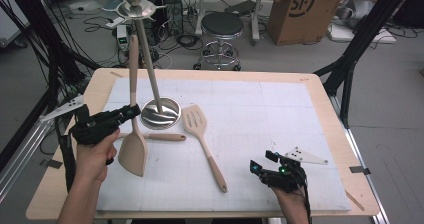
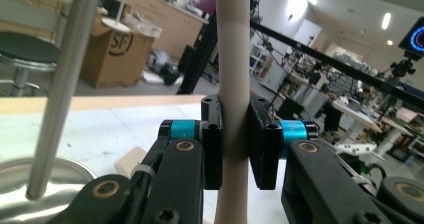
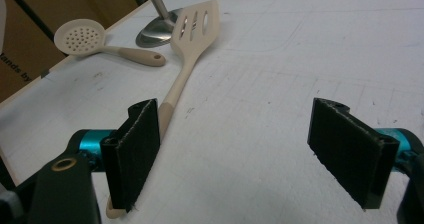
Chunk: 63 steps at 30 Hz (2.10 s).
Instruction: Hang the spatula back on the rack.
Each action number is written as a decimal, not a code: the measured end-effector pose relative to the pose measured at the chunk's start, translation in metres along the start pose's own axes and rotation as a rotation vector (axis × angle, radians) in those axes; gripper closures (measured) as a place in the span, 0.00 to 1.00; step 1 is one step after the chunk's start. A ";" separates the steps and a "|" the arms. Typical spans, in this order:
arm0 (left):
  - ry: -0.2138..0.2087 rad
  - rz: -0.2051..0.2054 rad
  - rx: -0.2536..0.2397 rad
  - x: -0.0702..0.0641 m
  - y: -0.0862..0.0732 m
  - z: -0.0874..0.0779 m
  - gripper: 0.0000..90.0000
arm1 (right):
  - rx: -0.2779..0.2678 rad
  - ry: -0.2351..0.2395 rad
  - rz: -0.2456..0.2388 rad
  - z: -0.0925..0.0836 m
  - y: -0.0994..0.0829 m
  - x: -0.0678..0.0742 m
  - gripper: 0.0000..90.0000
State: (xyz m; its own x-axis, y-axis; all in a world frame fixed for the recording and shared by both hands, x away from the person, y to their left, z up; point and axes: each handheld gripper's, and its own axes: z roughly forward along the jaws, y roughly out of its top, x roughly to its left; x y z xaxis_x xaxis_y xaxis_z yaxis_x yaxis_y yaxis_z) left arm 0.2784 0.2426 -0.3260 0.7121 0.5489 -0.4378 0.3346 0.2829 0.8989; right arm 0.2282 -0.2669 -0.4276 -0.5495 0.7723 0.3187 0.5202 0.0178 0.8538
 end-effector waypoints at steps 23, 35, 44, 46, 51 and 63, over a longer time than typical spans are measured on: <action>0.046 0.036 -0.033 -0.006 0.030 -0.005 0.87 | -0.016 -0.002 0.005 -0.003 0.001 -0.001 0.23; 0.062 0.014 -0.010 0.004 0.028 0.001 0.87 | -0.018 0.001 0.001 -0.003 0.001 -0.001 0.23; 0.035 -0.012 -0.010 0.012 0.022 0.011 0.86 | -0.018 0.001 0.007 -0.004 0.001 -0.001 0.23; 0.035 -0.021 -0.011 0.013 0.021 0.012 0.85 | -0.017 0.001 0.009 -0.005 0.001 -0.001 0.23; 0.095 -0.001 -0.037 0.014 0.019 0.011 0.71 | -0.019 0.002 0.007 -0.005 0.001 -0.001 0.23; 0.125 0.023 -0.167 0.011 0.019 -0.004 0.65 | -0.005 0.014 -0.003 -0.002 0.000 0.000 0.23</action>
State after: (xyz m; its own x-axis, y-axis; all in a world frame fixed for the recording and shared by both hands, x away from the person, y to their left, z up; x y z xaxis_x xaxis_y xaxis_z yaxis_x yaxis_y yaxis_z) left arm 0.2903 0.2578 -0.3137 0.6326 0.6470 -0.4257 0.2049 0.3902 0.8976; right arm 0.2268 -0.2681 -0.4265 -0.5602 0.7631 0.3222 0.5151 0.0164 0.8569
